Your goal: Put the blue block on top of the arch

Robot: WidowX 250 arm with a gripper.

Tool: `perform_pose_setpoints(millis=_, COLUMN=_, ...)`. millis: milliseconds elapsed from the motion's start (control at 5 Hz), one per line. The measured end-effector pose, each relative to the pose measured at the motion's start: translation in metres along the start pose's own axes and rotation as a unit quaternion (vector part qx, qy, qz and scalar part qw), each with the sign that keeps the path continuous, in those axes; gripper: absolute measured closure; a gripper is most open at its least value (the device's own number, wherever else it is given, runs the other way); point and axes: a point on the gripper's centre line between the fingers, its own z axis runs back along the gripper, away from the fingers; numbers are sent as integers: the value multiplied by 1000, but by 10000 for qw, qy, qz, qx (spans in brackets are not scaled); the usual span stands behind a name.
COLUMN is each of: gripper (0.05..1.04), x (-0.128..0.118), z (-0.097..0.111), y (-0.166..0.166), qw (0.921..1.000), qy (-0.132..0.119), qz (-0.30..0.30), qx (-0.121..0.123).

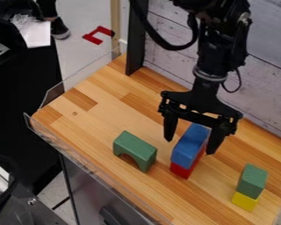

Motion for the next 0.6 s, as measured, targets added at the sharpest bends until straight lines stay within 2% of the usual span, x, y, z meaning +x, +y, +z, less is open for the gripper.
perform_pose_setpoints(millis=400, gripper=122, x=5, z=-15, y=-8, qw=9998, qy=10, qz=19, qx=-219)
perform_pose_setpoints(millis=600, gripper=399, x=5, z=-23, y=-8, qw=9997, qy=67, qz=70, qx=-241)
